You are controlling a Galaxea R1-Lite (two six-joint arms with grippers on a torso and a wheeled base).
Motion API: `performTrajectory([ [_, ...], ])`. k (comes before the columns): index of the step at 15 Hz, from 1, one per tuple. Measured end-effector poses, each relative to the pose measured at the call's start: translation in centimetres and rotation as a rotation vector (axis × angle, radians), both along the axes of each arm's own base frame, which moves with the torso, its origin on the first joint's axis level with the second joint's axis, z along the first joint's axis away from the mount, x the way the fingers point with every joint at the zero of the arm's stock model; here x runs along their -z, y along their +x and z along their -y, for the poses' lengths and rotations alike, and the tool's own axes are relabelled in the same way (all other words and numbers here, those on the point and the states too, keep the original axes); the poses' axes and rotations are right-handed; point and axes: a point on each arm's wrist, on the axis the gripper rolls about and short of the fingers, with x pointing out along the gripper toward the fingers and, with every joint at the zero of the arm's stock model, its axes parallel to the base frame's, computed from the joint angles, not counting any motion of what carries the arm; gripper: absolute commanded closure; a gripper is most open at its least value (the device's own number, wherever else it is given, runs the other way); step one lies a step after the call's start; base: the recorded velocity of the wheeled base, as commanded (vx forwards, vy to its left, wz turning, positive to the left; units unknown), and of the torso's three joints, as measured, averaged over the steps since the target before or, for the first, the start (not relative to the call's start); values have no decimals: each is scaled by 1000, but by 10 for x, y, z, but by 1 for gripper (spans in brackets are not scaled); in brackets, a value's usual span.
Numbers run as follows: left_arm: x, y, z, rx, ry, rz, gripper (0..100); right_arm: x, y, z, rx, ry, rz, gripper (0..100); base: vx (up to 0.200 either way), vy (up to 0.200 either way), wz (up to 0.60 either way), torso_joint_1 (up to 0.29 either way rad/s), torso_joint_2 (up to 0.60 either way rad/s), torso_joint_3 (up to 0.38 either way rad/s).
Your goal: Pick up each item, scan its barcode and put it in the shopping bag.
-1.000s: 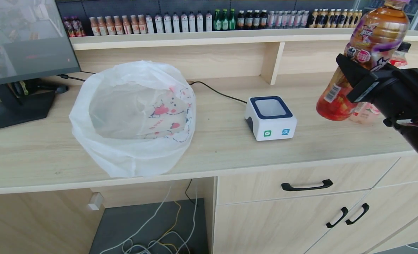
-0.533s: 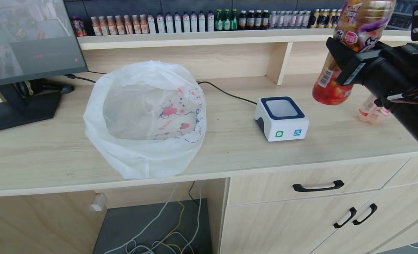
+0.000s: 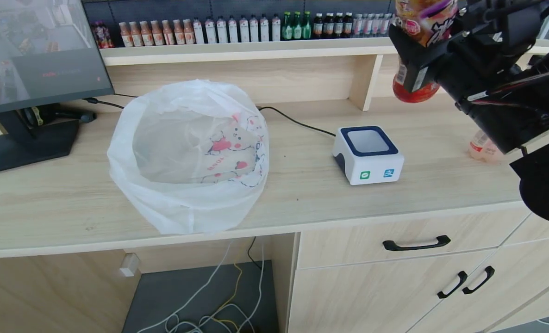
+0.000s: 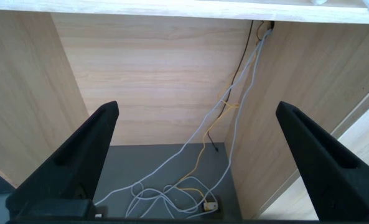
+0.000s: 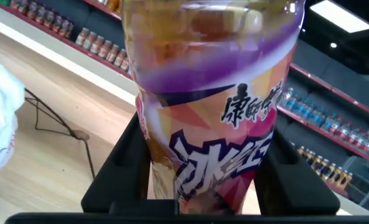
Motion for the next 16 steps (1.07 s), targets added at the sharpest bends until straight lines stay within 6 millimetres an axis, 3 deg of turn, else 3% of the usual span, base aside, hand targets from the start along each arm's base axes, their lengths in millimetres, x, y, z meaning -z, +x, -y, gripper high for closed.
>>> performTrajectory([
  [6, 0, 0, 0, -1, 4, 0, 0, 22, -1, -15, -63, -261, 69, 100, 0, 0, 0, 0, 0, 0],
  [16, 0, 0, 0, 0, -1, 0, 0, 53, 2, -4, -133, -479, 98, 100, 0, 0, 0, 0, 0, 0],
])
